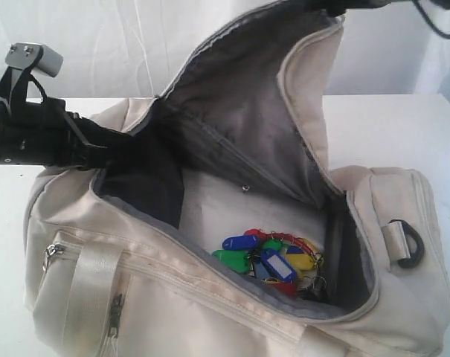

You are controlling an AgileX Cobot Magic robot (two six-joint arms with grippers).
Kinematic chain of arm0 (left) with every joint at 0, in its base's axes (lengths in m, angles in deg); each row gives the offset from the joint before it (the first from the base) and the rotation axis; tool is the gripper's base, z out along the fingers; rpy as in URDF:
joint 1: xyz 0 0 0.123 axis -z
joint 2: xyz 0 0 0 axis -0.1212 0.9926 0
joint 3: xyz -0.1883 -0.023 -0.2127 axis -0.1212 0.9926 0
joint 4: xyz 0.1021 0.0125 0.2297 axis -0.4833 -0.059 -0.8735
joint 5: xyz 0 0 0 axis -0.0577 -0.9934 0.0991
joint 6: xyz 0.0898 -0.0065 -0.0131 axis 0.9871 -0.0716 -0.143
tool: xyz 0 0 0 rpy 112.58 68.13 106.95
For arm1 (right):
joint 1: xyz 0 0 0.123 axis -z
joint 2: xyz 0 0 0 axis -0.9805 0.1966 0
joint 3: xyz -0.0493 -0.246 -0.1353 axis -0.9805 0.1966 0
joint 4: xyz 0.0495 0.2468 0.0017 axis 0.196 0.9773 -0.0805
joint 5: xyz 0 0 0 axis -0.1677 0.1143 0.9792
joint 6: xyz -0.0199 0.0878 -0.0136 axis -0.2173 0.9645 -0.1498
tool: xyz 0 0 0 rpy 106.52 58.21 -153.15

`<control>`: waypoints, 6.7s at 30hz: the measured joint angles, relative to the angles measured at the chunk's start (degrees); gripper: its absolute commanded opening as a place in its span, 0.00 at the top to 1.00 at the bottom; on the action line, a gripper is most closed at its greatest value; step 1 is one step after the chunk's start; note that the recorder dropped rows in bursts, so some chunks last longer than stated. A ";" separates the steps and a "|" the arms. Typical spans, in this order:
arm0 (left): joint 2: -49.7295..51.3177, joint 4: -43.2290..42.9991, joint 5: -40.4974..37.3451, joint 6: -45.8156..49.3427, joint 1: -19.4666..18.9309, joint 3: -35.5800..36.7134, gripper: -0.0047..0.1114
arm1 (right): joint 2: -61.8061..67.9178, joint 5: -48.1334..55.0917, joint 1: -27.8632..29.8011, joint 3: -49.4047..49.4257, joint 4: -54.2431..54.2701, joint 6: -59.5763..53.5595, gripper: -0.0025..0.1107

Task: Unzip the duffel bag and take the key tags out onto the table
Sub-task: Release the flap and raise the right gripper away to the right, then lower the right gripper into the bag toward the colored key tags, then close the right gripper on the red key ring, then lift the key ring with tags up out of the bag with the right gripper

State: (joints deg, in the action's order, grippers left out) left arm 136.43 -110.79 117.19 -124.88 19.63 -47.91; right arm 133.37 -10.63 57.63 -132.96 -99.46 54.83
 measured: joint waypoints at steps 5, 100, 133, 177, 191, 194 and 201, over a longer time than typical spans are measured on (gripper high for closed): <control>0.00 0.00 -0.15 0.00 0.00 0.00 0.57 | -7.04 3.32 1.21 -0.14 0.00 -1.32 0.44; -48.03 -0.42 -12.69 -1.37 0.00 1.01 0.96 | -36.65 28.14 -2.62 34.24 64.48 -56.41 0.84; -61.95 -0.22 -43.77 1.39 0.00 31.50 0.96 | -15.35 6.11 -17.74 37.70 67.88 -66.48 0.43; -61.95 -0.22 -47.55 1.42 0.00 33.63 0.96 | -1.78 7.95 -17.86 36.31 32.38 -43.22 0.98; -61.95 -0.22 -47.55 1.42 0.00 33.63 0.96 | -16.72 3.44 -17.86 36.41 33.10 -40.58 0.98; -61.95 -0.22 -47.55 1.42 0.00 33.63 0.96 | -20.35 3.44 -17.86 36.41 33.20 -40.58 0.98; -61.95 -0.22 -47.55 1.42 0.00 33.63 0.96 | -29.43 3.44 -17.86 36.41 33.20 -39.46 0.98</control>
State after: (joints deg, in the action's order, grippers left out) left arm 74.49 -111.01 69.64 -123.46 19.63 -14.28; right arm 103.95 -7.19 39.77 -96.55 -66.26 15.36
